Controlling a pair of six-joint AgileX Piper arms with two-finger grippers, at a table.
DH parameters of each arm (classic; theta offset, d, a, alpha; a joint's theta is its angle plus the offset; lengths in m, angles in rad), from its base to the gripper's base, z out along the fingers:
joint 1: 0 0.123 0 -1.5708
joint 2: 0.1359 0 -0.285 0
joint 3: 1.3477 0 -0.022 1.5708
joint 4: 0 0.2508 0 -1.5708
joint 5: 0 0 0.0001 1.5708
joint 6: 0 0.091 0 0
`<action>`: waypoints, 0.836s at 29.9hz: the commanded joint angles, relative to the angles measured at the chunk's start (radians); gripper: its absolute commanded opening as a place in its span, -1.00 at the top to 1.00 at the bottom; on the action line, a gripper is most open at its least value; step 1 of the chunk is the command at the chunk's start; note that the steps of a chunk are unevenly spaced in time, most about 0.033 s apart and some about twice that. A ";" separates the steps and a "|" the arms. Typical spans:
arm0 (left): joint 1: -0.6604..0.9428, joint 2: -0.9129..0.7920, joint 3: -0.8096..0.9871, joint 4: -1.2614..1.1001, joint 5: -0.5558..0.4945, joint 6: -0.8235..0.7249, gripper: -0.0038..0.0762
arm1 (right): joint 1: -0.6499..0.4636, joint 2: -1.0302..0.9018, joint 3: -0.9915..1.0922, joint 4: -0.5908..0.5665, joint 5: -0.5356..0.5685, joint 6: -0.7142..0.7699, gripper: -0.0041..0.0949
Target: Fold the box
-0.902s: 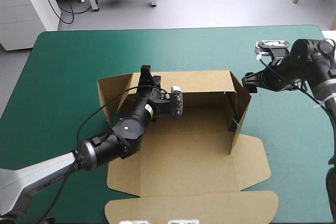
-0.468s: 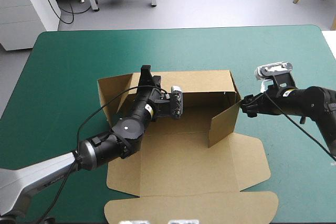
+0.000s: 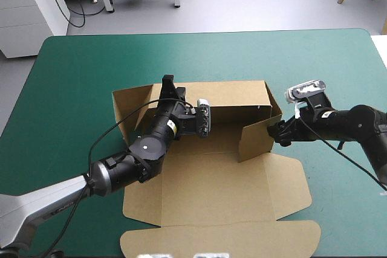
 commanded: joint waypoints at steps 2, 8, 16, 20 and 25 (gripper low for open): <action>-0.009 -0.026 -0.017 0.003 -0.044 -0.016 0.93 | -0.008 0.002 -0.026 0.130 -0.041 -0.090 -0.66; -0.009 -0.026 -0.017 0.003 -0.051 -0.016 0.93 | -0.008 0.074 -0.026 0.242 0.000 -0.200 -0.65; -0.009 -0.026 -0.017 -0.045 -0.116 -0.009 0.93 | 0.075 0.101 -0.022 0.281 -0.098 -0.338 -0.60; -0.009 -0.026 -0.017 -0.045 -0.113 -0.009 0.93 | 0.134 0.101 -0.022 0.245 -0.161 -0.338 -0.38; -0.009 -0.026 -0.017 -0.041 -0.113 -0.009 0.93 | 0.142 0.101 -0.022 0.240 -0.149 -0.338 0.24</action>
